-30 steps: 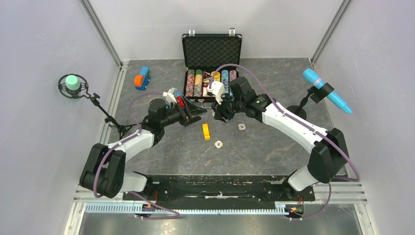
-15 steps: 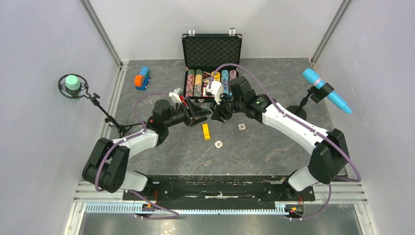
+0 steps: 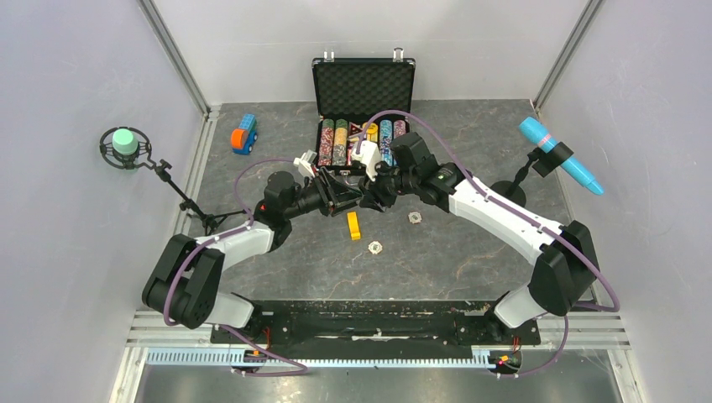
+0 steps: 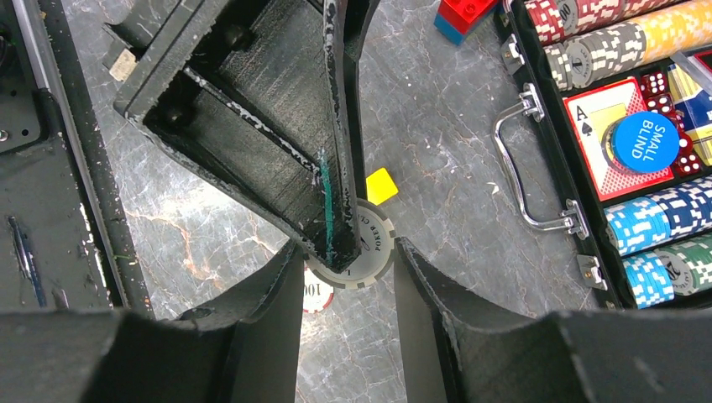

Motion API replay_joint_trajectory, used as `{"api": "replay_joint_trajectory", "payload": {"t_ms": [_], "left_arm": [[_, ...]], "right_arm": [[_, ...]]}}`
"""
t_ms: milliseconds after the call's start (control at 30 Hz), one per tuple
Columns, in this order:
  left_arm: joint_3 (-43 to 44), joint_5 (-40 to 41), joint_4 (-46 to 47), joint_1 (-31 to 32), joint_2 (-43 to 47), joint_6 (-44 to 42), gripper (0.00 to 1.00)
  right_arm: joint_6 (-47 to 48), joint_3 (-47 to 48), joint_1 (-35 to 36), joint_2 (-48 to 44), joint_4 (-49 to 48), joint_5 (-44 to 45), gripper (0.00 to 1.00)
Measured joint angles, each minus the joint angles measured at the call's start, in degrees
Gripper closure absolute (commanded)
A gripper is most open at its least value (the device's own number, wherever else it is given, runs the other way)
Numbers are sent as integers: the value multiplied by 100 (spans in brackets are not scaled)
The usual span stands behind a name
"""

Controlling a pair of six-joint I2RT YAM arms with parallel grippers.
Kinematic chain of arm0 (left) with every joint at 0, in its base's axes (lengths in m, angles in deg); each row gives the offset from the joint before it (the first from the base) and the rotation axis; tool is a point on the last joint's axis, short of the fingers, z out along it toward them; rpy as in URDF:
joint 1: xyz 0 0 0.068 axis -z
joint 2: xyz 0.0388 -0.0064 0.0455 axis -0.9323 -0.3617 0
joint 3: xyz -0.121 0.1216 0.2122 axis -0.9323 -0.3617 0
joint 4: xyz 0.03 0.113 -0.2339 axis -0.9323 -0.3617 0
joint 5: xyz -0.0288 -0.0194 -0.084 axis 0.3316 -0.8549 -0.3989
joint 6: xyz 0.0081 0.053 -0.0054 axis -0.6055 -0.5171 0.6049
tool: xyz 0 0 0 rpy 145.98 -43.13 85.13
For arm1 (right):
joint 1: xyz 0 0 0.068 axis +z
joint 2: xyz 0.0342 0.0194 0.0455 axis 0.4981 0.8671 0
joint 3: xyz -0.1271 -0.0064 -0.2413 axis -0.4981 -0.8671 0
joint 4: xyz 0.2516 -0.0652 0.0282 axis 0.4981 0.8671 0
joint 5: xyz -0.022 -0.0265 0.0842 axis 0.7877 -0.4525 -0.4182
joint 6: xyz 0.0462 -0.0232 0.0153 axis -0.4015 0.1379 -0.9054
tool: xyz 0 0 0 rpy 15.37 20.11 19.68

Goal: Pack up texas hold em set
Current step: Pick up the poker chip from the center of the board.

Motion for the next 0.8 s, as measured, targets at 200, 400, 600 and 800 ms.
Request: {"api": "replay_joint_trajectory", "payload": {"t_ms": [200,400,600,800], "left_arm": [[2,-2,79,22,-7,4,53],[2,-2,90,28,-7,42,62],[2,-2,96,28,-7,46,70],[2,-2,116,28,-7,48,77]], "right_arm": [[2,0,35,0,-17,-15,67],[2,0,42,2,-20,-17,67],[2,0,72,7,-20,-17,67],[2,0,72,46,-20,-20,66]]}}
